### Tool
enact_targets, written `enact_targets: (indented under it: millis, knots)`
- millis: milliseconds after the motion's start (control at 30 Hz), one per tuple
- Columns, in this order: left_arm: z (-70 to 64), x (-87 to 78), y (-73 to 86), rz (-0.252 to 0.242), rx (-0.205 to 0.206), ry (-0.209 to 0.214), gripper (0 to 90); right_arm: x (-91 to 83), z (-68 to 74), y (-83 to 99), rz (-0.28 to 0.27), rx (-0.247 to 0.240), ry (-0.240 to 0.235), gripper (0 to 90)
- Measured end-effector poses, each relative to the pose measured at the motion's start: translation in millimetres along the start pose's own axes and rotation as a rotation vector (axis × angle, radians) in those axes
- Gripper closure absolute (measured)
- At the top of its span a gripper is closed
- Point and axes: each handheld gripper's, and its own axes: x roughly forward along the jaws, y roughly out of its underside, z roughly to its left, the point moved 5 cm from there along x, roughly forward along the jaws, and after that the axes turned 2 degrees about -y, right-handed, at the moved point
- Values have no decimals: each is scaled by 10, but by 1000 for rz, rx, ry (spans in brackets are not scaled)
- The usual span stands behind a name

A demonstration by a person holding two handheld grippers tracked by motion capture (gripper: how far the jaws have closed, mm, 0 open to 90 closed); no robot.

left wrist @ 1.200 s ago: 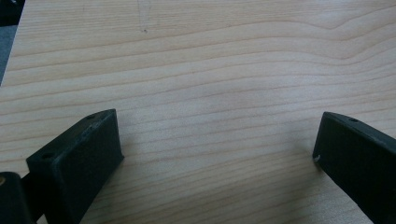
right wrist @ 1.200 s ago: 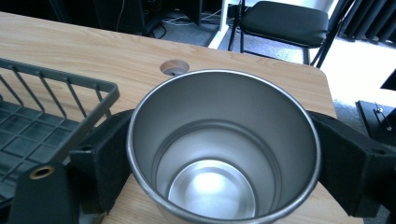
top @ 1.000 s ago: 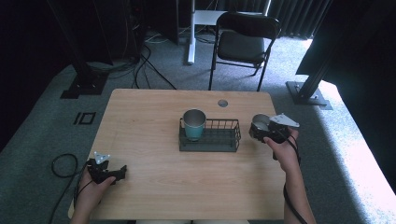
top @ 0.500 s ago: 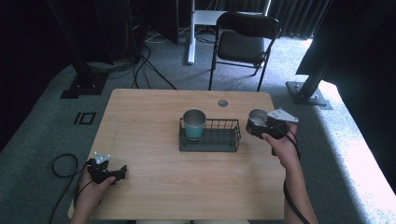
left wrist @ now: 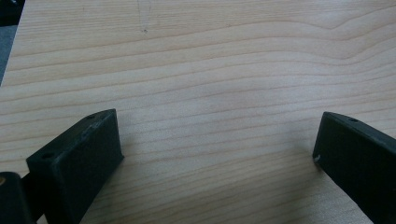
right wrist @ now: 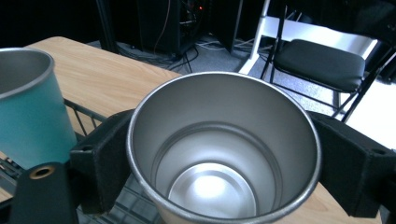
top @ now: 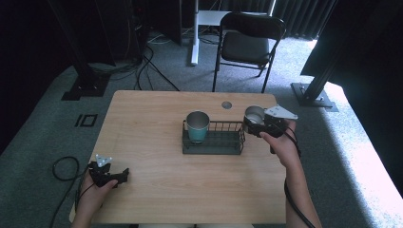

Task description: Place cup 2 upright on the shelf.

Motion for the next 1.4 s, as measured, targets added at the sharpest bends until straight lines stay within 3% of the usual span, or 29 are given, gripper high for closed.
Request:
enact_targets:
  millis: [267,733,1400]
  knots:
    - [-2,1,-1,-2,-3,0,16,28,161,-134,-20,-19,-45,131]
    - [-1,1,-1,-1,-2,0,16,186,454,-200,-17,-38,-112,131]
    - [-1,1,-1,-1,-2,0,16,420,669,20,30,-50,-168,131]
